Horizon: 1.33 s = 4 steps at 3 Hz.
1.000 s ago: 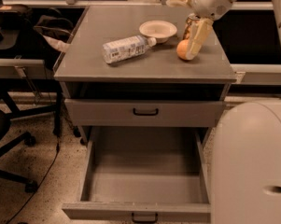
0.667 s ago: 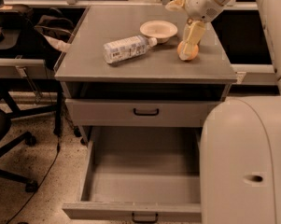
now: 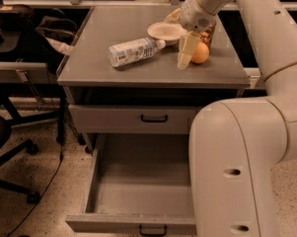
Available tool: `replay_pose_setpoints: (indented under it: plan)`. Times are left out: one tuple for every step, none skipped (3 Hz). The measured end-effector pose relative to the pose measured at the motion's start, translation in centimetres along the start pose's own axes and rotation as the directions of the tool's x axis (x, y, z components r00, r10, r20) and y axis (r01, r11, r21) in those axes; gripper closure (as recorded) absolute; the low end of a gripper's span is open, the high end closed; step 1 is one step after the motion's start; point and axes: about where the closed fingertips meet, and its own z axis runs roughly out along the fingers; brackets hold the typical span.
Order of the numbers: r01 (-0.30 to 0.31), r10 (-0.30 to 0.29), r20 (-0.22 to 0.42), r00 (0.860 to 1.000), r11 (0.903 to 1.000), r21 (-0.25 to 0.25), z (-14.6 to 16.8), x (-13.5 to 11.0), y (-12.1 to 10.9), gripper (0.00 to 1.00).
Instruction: Place blue plastic bottle into middle drawer
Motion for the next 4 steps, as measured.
replay_pose_setpoints:
  plan:
    - [-0.04, 0.04, 0.011, 0.999, 0.9986, 0.034, -0.4, 0.9, -0.3, 0.0]
    - [-0.024, 0.021, 0.037, 0.999, 0.997, 0.074, -0.4, -0.4, -1.5, 0.0]
    - [0.03, -0.035, 0.06, 0.998, 0.9961, 0.083, 0.3, -2.7, -2.7, 0.0]
    - [0.095, -0.1, 0.085, 0.991, 0.9937, 0.061, 1.9, -5.4, -3.3, 0.0]
